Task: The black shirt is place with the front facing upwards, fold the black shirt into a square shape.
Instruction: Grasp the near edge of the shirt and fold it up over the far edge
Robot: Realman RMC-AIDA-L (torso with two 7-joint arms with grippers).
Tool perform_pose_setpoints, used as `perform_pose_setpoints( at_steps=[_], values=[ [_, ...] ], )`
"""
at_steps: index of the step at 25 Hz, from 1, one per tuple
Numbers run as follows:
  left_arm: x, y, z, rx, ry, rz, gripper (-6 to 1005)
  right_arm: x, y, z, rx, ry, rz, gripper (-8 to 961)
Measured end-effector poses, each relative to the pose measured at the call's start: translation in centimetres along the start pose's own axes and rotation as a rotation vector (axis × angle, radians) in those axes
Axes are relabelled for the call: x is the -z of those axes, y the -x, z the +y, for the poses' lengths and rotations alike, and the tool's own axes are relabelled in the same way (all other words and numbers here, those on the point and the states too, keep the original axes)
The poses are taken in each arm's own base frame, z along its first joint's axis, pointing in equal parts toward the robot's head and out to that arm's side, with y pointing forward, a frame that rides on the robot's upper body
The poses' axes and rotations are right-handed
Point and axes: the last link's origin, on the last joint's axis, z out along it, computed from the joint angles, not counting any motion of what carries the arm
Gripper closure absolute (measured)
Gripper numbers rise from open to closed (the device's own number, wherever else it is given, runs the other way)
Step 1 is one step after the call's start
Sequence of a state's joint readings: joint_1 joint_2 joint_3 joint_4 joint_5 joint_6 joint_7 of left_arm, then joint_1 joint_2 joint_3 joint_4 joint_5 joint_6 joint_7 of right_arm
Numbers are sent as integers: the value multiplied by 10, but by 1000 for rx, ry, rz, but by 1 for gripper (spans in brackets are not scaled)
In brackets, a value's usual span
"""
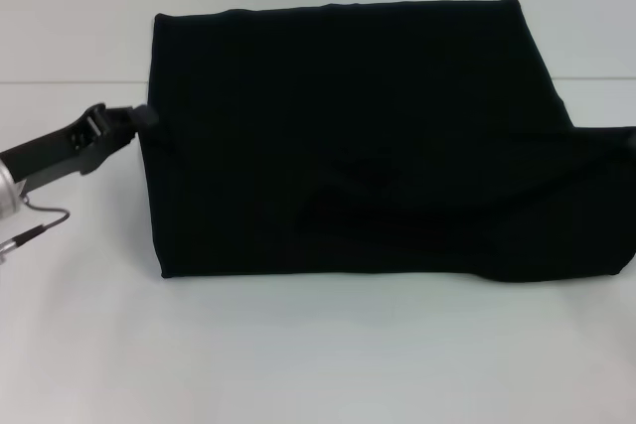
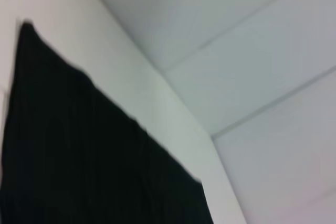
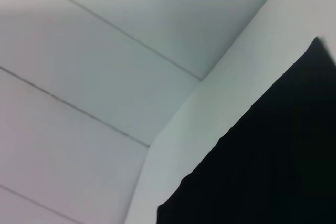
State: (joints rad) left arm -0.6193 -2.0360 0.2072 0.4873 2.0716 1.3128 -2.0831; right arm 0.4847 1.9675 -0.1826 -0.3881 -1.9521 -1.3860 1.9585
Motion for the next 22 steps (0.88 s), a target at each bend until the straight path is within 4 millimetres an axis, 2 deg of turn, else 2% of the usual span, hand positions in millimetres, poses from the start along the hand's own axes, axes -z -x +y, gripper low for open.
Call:
perform_pose_setpoints(
  at_steps=[6, 16, 22],
  values=[
    [-22, -3, 2, -36, -24, 134, 893, -19, -4, -8, 61, -83, -82, 913],
    [-53, -5, 3, -126, -113, 210, 884, -30, 1, -8, 144, -98, -265, 913],
    [-63, -3, 3, -172, -159, 224, 879, -46, -1, -9, 168, -150, -239, 913]
  ],
)
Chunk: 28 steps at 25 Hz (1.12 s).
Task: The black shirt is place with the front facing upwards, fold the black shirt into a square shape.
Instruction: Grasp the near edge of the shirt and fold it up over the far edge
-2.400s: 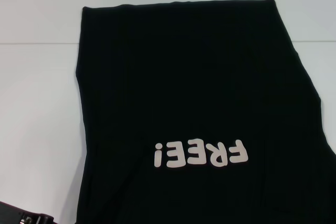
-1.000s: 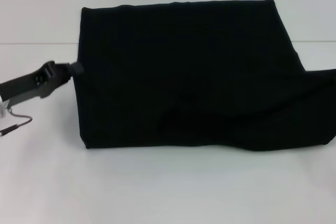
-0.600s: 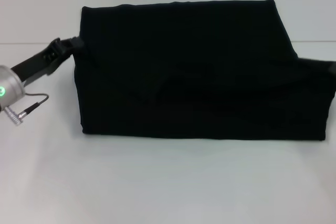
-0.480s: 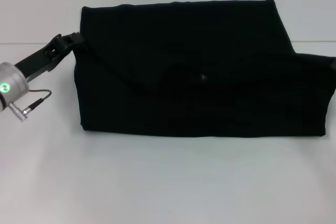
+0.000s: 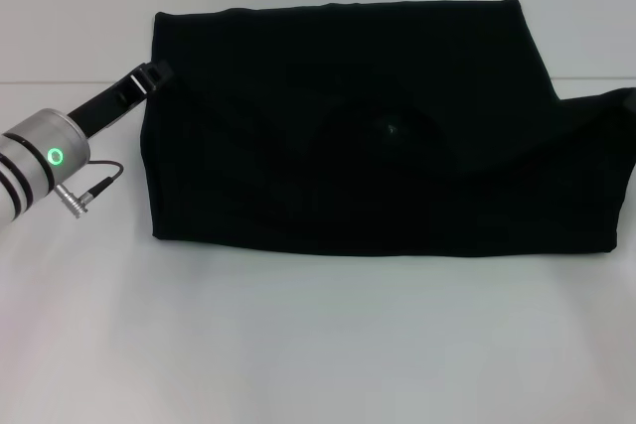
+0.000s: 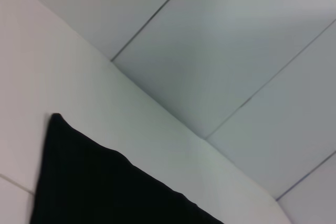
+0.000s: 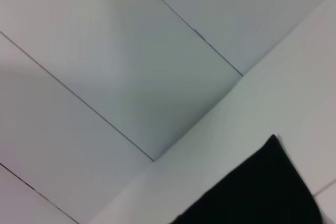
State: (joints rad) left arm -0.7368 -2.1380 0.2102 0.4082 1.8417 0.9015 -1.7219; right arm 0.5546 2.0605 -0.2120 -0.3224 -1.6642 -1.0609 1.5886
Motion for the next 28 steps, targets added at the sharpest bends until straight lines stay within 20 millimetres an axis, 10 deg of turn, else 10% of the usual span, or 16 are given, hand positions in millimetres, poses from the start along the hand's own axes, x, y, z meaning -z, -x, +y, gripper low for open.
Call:
perform_pose_setpoints(
  at_steps=[28],
  values=[
    [-13, 34, -7, -158, -153, 64, 855, -19, -19, -3, 123, -115, 97, 860]
  ],
)
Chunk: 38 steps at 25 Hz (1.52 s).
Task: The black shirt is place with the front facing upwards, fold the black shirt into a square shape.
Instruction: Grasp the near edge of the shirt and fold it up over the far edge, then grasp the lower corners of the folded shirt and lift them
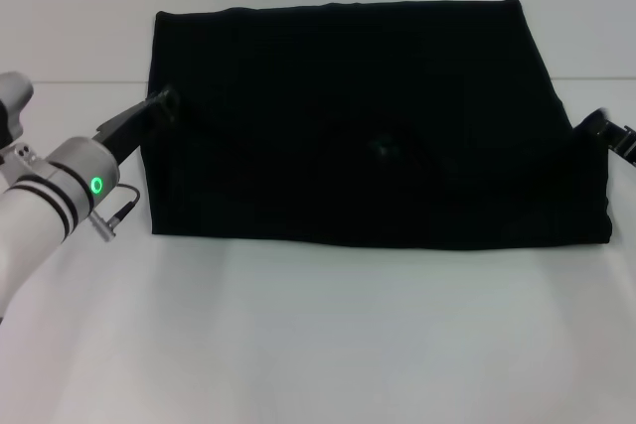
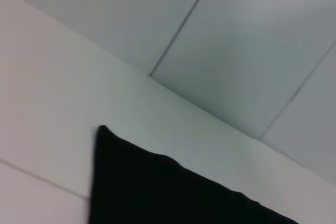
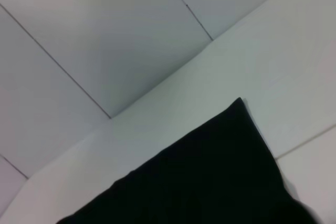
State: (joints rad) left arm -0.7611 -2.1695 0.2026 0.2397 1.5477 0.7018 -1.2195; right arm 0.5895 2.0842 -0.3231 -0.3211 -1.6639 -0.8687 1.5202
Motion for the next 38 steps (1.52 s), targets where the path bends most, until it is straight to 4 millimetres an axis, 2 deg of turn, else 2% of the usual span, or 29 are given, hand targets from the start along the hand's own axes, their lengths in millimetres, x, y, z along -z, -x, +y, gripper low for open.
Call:
perform_pose_setpoints(
  at_steps=[3, 9, 14, 19, 22, 27, 32, 38],
  values=[
    [4, 3, -5, 3, -14, 5, 852, 3, -3, -3, 7, -6, 7, 781],
    [15, 7, -17, 51, -7, -21, 592, 15, -9, -6, 15, 37, 29, 498],
    [40, 2, -28, 128, 121, -170, 413, 36, -18, -1, 109, 179, 122, 297],
    [63, -2, -35, 79, 182, -309, 252, 49, -33, 3, 184, 269, 247, 192],
    [67, 1, -35, 38, 198, -374, 155, 52, -38, 2, 199, 276, 277, 128],
    [66, 4, -34, -34, 206, -386, 52, 52, -40, 4, 201, 285, 287, 34],
    [66, 4, -37, -106, 198, -350, 70, 51, -42, 6, 199, 290, 290, 22],
    [66, 16, -33, -223, 229, -354, 92, 50, -43, 8, 199, 294, 290, 23]
  ],
)
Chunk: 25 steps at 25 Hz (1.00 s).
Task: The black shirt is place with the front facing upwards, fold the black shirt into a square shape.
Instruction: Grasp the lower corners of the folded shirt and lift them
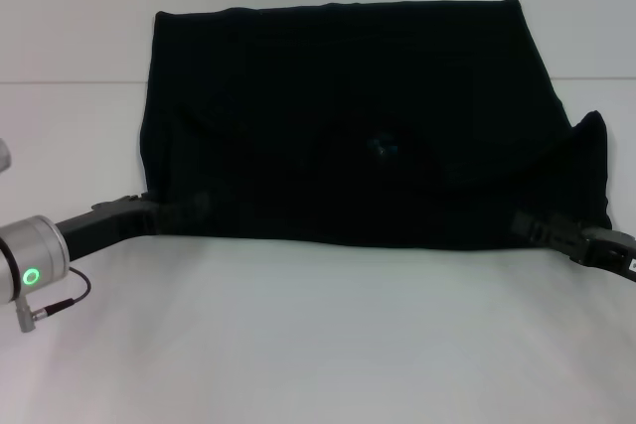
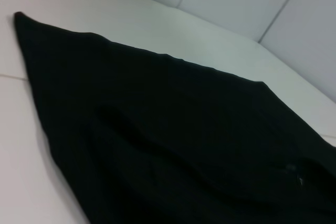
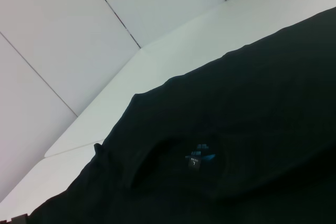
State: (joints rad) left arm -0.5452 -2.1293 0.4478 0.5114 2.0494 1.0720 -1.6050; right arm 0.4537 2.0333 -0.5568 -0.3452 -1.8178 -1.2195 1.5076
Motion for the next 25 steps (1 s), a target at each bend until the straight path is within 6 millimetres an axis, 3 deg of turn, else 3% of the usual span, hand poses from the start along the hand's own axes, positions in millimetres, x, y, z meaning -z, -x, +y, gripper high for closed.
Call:
perform_pose_setpoints(
  at_steps=[11, 19, 25],
  values=[
    [-12, 12, 10, -130, -1, -6, 132, 1, 0, -1, -8, -6, -7, 24],
    [-10, 12, 9, -145, -16, 30, 161, 2, 0, -2, -19, -9, -15, 23],
    [-11, 12, 10, -137, -16, 41, 433, 2, -2, -1, -21, -7, -11, 24]
  ],
)
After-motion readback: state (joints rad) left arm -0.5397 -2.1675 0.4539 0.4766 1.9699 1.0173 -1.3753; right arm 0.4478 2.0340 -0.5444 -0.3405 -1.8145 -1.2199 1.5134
